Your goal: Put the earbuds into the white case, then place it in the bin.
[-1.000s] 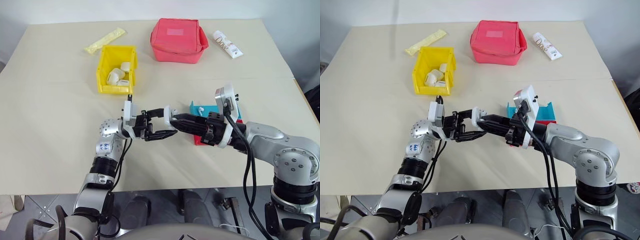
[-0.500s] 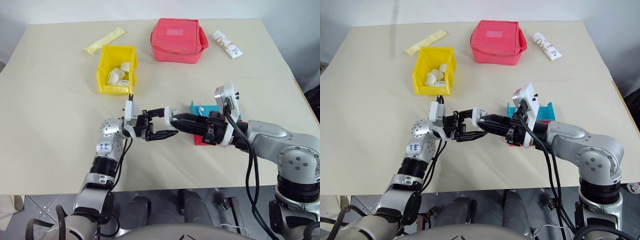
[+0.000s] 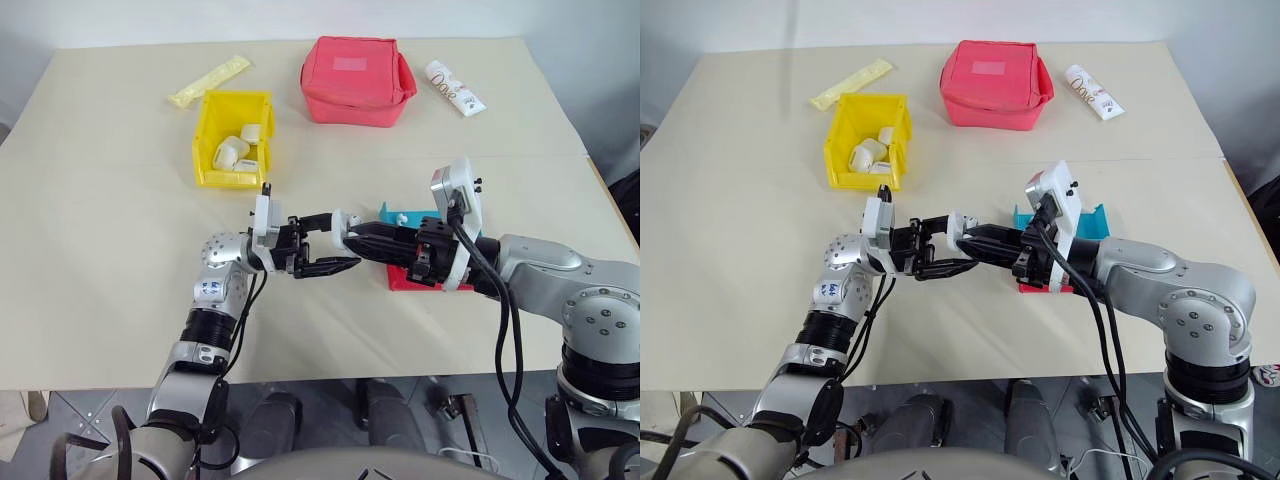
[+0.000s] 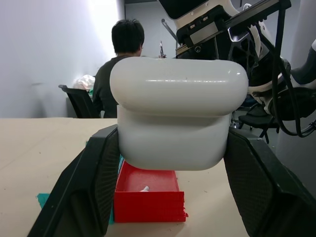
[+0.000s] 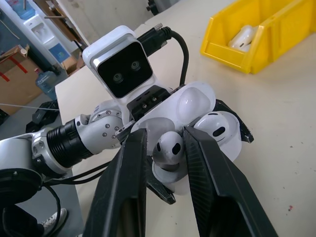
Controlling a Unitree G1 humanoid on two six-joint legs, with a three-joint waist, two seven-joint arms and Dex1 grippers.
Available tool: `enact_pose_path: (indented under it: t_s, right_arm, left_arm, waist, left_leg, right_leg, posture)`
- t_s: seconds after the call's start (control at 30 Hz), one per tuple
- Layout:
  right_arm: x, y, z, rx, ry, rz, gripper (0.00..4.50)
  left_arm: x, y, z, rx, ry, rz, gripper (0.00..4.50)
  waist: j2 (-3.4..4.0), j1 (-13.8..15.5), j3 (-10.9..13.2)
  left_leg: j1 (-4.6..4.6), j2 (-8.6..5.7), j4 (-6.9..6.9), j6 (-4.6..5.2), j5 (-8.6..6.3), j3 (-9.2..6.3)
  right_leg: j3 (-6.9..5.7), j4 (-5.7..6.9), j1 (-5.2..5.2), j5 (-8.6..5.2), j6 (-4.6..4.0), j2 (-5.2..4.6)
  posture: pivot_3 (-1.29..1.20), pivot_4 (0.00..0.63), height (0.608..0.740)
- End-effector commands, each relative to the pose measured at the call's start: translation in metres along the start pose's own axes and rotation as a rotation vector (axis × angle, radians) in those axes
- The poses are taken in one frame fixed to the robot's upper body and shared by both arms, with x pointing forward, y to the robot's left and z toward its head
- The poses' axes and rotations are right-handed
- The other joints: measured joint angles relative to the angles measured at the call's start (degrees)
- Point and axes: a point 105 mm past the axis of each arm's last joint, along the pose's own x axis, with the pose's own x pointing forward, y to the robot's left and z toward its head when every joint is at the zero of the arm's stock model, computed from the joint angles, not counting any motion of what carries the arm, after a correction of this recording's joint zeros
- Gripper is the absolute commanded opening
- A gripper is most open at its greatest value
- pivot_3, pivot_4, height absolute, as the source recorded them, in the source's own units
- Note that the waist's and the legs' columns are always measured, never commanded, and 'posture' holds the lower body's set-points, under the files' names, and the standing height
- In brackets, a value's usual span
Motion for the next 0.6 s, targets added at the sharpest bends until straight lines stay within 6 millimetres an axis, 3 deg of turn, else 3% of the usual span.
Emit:
enact_pose_path:
  t_s: [0.03, 0.6]
  right_arm:
    - [0.0037, 0.0165, -0.0023, -0.011, 0.029, 0.083, 1.22]
    - [0.0031, 0.0137, -0.0014, -0.028, 0.044, 0.068, 1.22]
  left_arm:
    - [0.0065, 0.0084, 0.0087, 0.029, 0.0, 0.012, 2.77]
    - [0.0067, 0.0094, 0.0052, 0.02, 0.029, 0.015, 2.77]
  waist:
    - [0.0, 0.0, 0.0]
    - [-0.01, 0.0, 0.0]
  left_leg:
    - [0.0, 0.0, 0.0, 0.0, 0.0, 0.0]
    - [0.0, 0.01, 0.0, 0.01, 0.0, -0.01]
  right_leg:
    - [0.0, 0.0, 0.0, 0.0, 0.0, 0.0]
    - [-0.01, -0.04, 0.02, 0.01, 0.01, 0.0]
  posture:
    - [0.0, 0.15, 0.74]
    - [0.0, 0.15, 0.74]
